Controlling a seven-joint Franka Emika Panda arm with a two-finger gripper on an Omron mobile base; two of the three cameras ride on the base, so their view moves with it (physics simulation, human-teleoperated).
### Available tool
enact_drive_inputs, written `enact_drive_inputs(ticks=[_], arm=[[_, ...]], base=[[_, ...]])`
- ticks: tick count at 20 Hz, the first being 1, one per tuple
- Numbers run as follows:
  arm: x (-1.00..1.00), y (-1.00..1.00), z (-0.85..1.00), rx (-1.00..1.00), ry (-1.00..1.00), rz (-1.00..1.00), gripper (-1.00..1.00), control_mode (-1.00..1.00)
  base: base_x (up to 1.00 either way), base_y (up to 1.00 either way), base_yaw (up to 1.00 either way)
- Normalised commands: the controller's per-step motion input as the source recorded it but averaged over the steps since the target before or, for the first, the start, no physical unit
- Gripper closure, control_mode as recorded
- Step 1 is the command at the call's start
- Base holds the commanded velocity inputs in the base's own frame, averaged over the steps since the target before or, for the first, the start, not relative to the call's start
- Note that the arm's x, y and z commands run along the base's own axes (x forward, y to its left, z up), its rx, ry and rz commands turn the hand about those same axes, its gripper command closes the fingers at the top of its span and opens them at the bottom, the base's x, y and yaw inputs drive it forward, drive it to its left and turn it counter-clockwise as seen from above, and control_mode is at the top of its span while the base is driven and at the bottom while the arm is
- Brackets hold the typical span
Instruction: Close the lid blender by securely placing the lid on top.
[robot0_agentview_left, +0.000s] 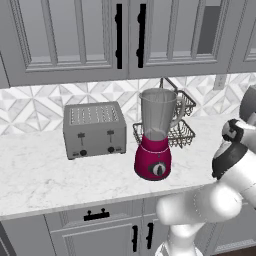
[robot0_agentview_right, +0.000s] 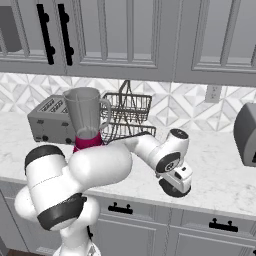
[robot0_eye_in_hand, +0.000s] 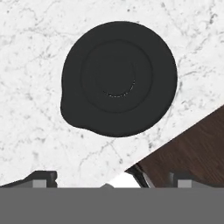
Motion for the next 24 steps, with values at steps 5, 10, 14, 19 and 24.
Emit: enact_drive_inputs(ticks=[5, 10, 14, 19, 24], arm=[[0.27, 0.0, -0.16, 0.01, 0.0, 0.08, -1.0, -1.0], [0.21, -0.12, 0.0, 0.01, 0.0, 0.04, -1.0, -1.0], [0.2, -0.19, -0.01, 0.01, 0.01, 0.02, -1.0, -1.0], [0.23, -0.1, -0.14, 0.0, 0.02, 0.02, -1.0, -1.0], [0.1, -0.01, -0.35, 0.0, 0.01, 0.01, -1.0, -1.0]], base=[[0.0, 0.0, 0.0], [0.0, 0.0, 0.0], [0.0, 0.0, 0.0], [0.0, 0.0, 0.0], [0.0, 0.0, 0.0]])
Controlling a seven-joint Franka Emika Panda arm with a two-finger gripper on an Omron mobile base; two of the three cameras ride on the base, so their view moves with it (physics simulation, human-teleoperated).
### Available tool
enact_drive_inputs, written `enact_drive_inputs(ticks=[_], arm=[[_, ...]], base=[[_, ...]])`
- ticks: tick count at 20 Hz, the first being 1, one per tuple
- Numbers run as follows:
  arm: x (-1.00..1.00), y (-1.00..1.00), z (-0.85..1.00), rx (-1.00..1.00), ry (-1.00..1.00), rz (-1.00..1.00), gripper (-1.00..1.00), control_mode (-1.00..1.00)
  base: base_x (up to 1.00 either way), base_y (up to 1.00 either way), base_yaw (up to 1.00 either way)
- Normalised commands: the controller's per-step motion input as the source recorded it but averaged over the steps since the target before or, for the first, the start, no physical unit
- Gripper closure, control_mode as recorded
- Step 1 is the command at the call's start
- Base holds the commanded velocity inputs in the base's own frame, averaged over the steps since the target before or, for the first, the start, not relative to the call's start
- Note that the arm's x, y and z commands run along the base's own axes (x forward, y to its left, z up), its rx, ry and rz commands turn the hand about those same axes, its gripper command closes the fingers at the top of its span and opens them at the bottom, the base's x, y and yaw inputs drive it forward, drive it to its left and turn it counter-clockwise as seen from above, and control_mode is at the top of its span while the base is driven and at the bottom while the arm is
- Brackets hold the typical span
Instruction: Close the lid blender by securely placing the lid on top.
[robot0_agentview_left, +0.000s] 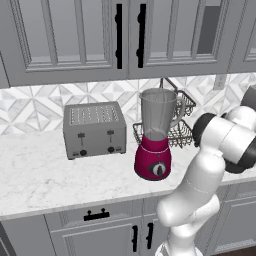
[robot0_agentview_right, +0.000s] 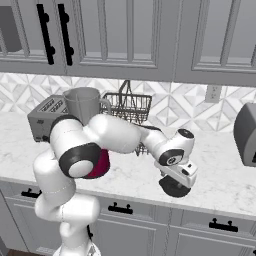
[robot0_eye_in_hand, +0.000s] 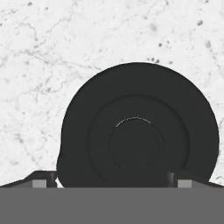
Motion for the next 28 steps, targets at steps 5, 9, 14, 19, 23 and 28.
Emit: enact_drive_inputs(ticks=[5, 9, 14, 19, 23, 28], arm=[[0.01, 0.0, -0.43, 0.0, 0.0, 0.01, -1.0, -1.0], [0.1, 0.0, -0.29, 0.0, 0.0, 0.02, -1.0, -1.0], [0.26, 0.0, -0.24, 0.0, 0.0, 0.04, -1.0, -1.0], [0.38, 0.01, -0.38, 0.0, 0.0, 0.04, -1.0, -1.0], [0.32, 0.12, -0.57, 0.0, 0.0, 0.04, 1.0, -1.0], [0.28, 0.0, -0.5, 0.02, 0.0, 0.06, 1.0, -1.0]], base=[[0.0, 0.0, 0.0], [0.0, 0.0, 0.0], [0.0, 0.0, 0.0], [0.0, 0.0, 0.0], [0.0, 0.0, 0.0], [0.0, 0.0, 0.0]])
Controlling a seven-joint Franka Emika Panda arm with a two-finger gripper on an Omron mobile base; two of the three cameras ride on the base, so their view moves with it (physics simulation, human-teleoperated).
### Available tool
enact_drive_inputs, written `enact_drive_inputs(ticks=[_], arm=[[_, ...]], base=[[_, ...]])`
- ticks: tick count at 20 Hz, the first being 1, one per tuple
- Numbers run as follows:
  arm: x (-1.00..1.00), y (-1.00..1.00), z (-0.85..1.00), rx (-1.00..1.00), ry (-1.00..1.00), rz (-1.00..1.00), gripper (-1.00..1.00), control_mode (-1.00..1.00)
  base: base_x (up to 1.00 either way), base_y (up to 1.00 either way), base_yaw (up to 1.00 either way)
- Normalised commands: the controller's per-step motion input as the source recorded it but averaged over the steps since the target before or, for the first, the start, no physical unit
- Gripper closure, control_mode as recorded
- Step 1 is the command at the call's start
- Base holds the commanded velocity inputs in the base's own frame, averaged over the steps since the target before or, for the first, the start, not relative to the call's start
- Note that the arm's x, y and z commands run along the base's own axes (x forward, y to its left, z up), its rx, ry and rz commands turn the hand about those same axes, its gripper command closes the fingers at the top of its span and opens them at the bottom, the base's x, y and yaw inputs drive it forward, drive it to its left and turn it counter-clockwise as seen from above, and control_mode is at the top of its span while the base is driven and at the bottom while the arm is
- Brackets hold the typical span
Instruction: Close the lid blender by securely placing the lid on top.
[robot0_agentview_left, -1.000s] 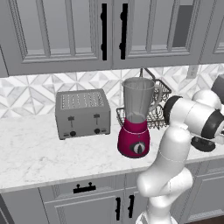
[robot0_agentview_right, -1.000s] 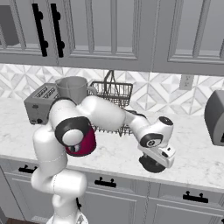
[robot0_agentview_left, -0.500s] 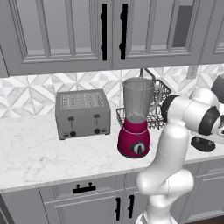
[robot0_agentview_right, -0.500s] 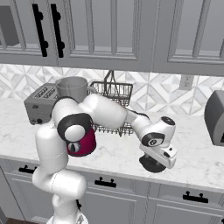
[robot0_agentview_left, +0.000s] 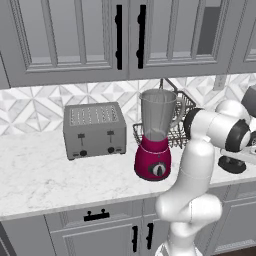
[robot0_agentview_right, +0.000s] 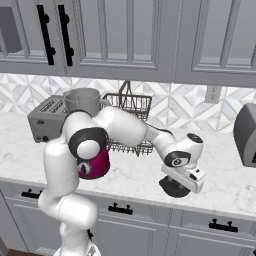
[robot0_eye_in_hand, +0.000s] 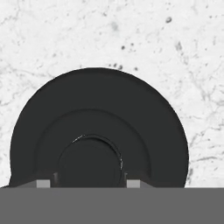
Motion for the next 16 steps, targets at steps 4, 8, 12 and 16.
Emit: enact_drive_inputs(ticks=[4, 8, 12, 16], arm=[[0.25, 0.23, -0.12, 0.04, 0.0, 0.03, 1.0, -1.0], [-0.02, 0.37, 0.17, 0.0, -0.01, 0.04, 1.0, -1.0], [-0.2, 0.46, 0.55, -0.01, -0.12, 0.14, 1.0, -1.0], [-0.4, 0.46, 0.85, -0.04, -0.24, 0.13, 1.0, -1.0]], base=[[0.0, 0.0, 0.0], [0.0, 0.0, 0.0], [0.0, 0.0, 0.0], [0.0, 0.0, 0.0]])
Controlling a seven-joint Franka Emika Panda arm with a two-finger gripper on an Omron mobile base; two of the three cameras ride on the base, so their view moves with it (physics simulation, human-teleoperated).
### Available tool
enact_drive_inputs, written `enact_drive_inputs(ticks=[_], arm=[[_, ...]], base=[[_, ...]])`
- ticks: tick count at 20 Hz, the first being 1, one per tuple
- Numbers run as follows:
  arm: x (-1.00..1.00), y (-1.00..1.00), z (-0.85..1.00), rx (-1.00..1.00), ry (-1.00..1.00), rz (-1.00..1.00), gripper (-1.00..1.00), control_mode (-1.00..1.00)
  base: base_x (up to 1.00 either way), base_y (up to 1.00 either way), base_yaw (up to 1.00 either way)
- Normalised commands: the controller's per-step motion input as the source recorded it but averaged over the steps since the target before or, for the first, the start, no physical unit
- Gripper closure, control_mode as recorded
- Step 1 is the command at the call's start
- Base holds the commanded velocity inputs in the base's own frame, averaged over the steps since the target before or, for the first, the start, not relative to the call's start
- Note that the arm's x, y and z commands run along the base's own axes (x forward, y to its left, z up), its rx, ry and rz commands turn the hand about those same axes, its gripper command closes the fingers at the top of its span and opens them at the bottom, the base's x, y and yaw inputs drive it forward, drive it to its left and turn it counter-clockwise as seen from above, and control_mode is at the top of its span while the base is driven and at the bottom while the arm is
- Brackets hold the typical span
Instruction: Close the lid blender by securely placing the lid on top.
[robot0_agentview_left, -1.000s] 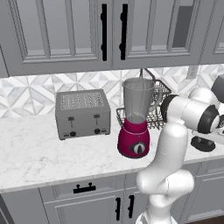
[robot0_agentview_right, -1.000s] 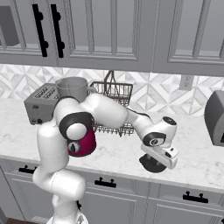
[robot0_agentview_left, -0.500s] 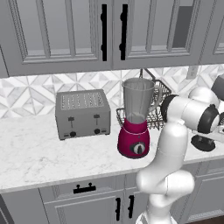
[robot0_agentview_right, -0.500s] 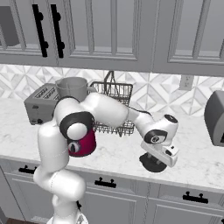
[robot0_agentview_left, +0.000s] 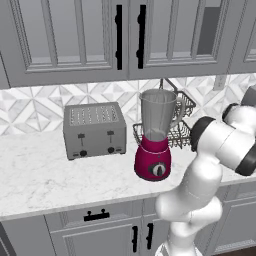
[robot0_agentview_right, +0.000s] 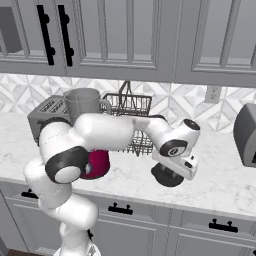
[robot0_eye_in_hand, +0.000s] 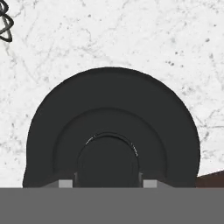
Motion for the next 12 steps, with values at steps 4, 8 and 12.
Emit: enact_drive_inputs(ticks=[4, 8, 12], arm=[[-0.48, 0.48, 0.98, -0.04, -0.24, 0.12, 1.0, -1.0], [-0.43, 0.58, 1.0, -0.02, -0.19, 0.08, 1.0, -1.0], [-0.32, 0.51, 1.0, -0.03, -0.19, 0.06, 1.0, -1.0]], base=[[0.0, 0.0, 0.0], [0.0, 0.0, 0.0], [0.0, 0.0, 0.0]])
